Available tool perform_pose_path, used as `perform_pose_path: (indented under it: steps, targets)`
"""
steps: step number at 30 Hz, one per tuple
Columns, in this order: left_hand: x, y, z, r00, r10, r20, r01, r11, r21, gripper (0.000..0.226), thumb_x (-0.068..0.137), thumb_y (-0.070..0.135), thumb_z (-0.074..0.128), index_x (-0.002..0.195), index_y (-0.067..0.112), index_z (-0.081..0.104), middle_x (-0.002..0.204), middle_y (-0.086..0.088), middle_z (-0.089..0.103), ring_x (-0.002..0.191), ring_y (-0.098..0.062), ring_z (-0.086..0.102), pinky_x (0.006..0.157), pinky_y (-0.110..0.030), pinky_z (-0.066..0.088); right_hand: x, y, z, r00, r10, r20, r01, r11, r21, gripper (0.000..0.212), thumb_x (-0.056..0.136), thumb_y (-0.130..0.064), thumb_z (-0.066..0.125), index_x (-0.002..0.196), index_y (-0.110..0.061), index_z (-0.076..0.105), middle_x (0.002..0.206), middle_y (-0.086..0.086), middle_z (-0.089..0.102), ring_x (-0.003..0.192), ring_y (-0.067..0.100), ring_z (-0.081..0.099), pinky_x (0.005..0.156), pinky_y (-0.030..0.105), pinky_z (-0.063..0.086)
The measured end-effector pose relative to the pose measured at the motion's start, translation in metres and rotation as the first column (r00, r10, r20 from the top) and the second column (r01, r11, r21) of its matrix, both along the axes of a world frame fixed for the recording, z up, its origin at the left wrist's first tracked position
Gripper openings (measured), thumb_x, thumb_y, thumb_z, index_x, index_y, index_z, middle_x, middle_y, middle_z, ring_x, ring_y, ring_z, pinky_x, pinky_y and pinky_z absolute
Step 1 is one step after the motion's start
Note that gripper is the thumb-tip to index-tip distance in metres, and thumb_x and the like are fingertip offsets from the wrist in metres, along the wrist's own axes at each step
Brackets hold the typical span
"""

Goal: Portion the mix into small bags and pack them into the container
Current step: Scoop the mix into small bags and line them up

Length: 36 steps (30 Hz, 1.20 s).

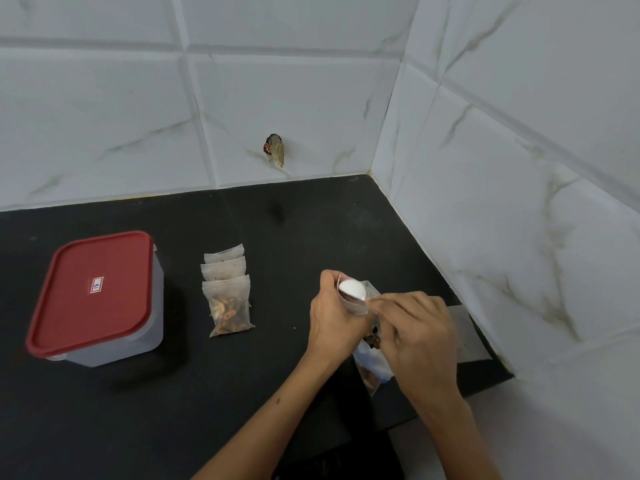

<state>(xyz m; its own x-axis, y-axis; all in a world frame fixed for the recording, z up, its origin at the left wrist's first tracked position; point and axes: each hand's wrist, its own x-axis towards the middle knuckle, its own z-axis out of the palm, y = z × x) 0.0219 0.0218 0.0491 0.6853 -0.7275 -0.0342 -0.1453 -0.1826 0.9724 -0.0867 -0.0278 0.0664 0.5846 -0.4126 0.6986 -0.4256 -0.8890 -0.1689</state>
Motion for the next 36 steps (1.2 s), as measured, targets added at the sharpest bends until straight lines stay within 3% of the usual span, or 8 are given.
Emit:
perform_pose_path:
  steps: [7, 9, 12, 16, 23, 29, 32, 36]
  targets:
    - [0.0, -0.001, -0.007, 1.0, 0.011, 0.004, -0.011, 1.0, 0.026, 0.045, 0.072, 0.024, 0.08, 0.101, 0.02, 0.046, 0.089, 0.008, 0.058, 0.08, -0.005, 0.059, 0.059, -0.012, 0.047, -0.003, -0.001, -0.004, 0.992, -0.001, 0.129, -0.036, 0.959, 0.282, 0.039, 0.093, -0.032, 0.052, 0.083, -0.001, 0.074, 0.078, 0.008, 0.072, 0.072, 0.014, 0.068, 0.069, 0.018, 0.052]
    - [0.0, -0.001, -0.007, 1.0, 0.023, 0.01, -0.024, 0.999, 0.029, 0.043, 0.073, 0.028, 0.079, 0.102, 0.021, 0.048, 0.09, 0.01, 0.059, 0.081, -0.002, 0.059, 0.058, -0.009, 0.045, -0.003, 0.005, 0.006, 0.953, -0.111, 0.281, -0.06, 0.842, 0.536, 0.012, 0.087, -0.015, 0.064, 0.09, -0.008, 0.073, 0.085, -0.001, 0.072, 0.079, 0.004, 0.067, 0.07, 0.011, 0.051]
    - [0.001, 0.004, -0.012, 0.997, 0.049, 0.057, -0.051, 0.998, 0.036, 0.04, 0.073, 0.022, 0.079, 0.101, 0.02, 0.05, 0.088, 0.009, 0.059, 0.08, -0.004, 0.06, 0.062, -0.012, 0.048, -0.01, 0.002, 0.01, 0.909, -0.298, 0.292, -0.099, 0.527, 0.844, 0.02, 0.082, -0.006, 0.068, 0.086, -0.026, 0.071, 0.084, -0.011, 0.071, 0.081, 0.003, 0.066, 0.065, 0.014, 0.052]
    - [0.002, 0.013, -0.021, 0.993, 0.118, 0.031, -0.121, 0.987, 0.106, 0.049, 0.068, 0.029, 0.083, 0.101, 0.022, 0.048, 0.093, 0.01, 0.057, 0.085, -0.002, 0.057, 0.067, -0.017, 0.049, -0.02, -0.007, -0.01, 0.933, -0.301, -0.196, 0.343, 0.592, 0.729, 0.014, 0.085, -0.01, 0.065, 0.095, -0.018, 0.072, 0.088, -0.005, 0.069, 0.08, 0.005, 0.061, 0.062, 0.007, 0.039]
    - [-0.008, 0.016, -0.037, 0.932, 0.173, -0.319, -0.07, 0.948, 0.309, 0.056, 0.06, 0.028, 0.089, 0.097, 0.024, 0.047, 0.102, 0.003, 0.059, 0.094, -0.011, 0.06, 0.081, -0.032, 0.055, 0.009, -0.026, -0.002, 0.595, -0.002, -0.804, 0.75, 0.361, 0.554, 0.041, 0.089, -0.021, 0.062, 0.128, -0.014, 0.05, 0.125, 0.007, 0.052, 0.118, 0.022, 0.05, 0.099, 0.034, 0.042]
    - [-0.016, 0.021, -0.039, 0.852, 0.201, -0.483, -0.029, 0.94, 0.341, 0.044, 0.069, 0.017, 0.082, 0.098, 0.02, 0.049, 0.097, -0.002, 0.06, 0.085, -0.01, 0.06, 0.061, -0.023, 0.047, 0.003, -0.018, 0.011, 0.403, 0.153, -0.902, 0.719, 0.557, 0.416, 0.028, 0.094, -0.017, 0.051, 0.121, -0.009, 0.052, 0.113, 0.008, 0.053, 0.106, 0.021, 0.053, 0.092, 0.03, 0.043]
    - [-0.021, 0.018, -0.04, 0.849, 0.219, -0.481, -0.038, 0.933, 0.358, 0.038, 0.071, 0.011, 0.077, 0.098, 0.018, 0.051, 0.097, -0.004, 0.061, 0.084, -0.012, 0.061, 0.06, -0.023, 0.047, -0.01, -0.002, 0.011, 0.561, 0.051, -0.826, 0.476, 0.797, 0.372, 0.025, 0.094, -0.004, 0.04, 0.11, -0.007, 0.059, 0.114, 0.011, 0.059, 0.105, 0.026, 0.057, 0.084, 0.032, 0.046]
    - [-0.025, 0.017, -0.039, 0.854, 0.211, -0.476, -0.032, 0.934, 0.356, 0.036, 0.071, 0.007, 0.072, 0.099, 0.015, 0.051, 0.096, -0.005, 0.061, 0.084, -0.014, 0.061, 0.06, -0.024, 0.048, -0.01, 0.004, 0.003, 0.589, 0.01, -0.808, 0.44, 0.835, 0.331, 0.026, 0.096, -0.005, 0.037, 0.112, -0.006, 0.057, 0.118, 0.011, 0.056, 0.109, 0.025, 0.053, 0.086, 0.031, 0.043]
